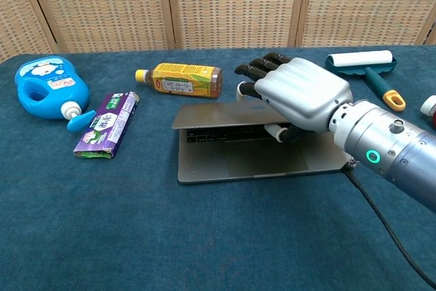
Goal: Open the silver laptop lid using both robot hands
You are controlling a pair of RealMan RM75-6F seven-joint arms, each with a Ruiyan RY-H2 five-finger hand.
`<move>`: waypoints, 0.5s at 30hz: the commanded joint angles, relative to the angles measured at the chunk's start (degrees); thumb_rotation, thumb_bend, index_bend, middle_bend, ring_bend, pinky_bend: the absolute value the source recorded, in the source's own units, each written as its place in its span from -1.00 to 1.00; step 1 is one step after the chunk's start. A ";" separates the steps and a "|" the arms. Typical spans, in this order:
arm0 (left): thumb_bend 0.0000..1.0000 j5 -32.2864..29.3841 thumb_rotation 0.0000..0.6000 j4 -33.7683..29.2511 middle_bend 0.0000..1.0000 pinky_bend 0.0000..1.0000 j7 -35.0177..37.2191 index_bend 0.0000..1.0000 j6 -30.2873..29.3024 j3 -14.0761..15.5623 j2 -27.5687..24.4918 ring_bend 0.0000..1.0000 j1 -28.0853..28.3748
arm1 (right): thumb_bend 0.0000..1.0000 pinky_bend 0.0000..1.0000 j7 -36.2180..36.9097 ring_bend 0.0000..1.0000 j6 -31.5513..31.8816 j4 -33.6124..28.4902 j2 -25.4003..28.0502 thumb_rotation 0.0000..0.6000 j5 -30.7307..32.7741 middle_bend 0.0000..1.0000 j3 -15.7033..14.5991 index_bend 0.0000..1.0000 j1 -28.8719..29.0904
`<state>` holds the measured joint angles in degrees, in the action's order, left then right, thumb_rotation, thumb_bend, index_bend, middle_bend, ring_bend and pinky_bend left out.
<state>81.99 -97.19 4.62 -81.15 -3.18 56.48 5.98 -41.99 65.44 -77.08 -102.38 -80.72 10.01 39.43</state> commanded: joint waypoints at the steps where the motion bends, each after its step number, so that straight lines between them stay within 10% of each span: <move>1: -1.00 0.01 1.00 0.04 -1.00 -1.00 -0.20 -1.00 0.13 0.03 0.11 -1.00 0.09 | 0.42 -1.00 0.33 -0.95 0.07 0.26 -0.01 1.00 -0.15 -0.73 0.16 -0.38 0.29; 15: -0.98 13.30 1.00 7.50 -1.00 -1.00 1.78 -1.00 10.43 1.42 4.35 -1.00 11.52 | 0.50 -1.00 4.06 -0.93 -2.82 -1.61 0.98 1.00 3.16 -0.70 1.93 -0.25 1.79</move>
<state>91.30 -92.72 4.14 -73.90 -2.28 59.23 13.82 -38.04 62.71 -78.60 -101.45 -77.67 11.85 41.14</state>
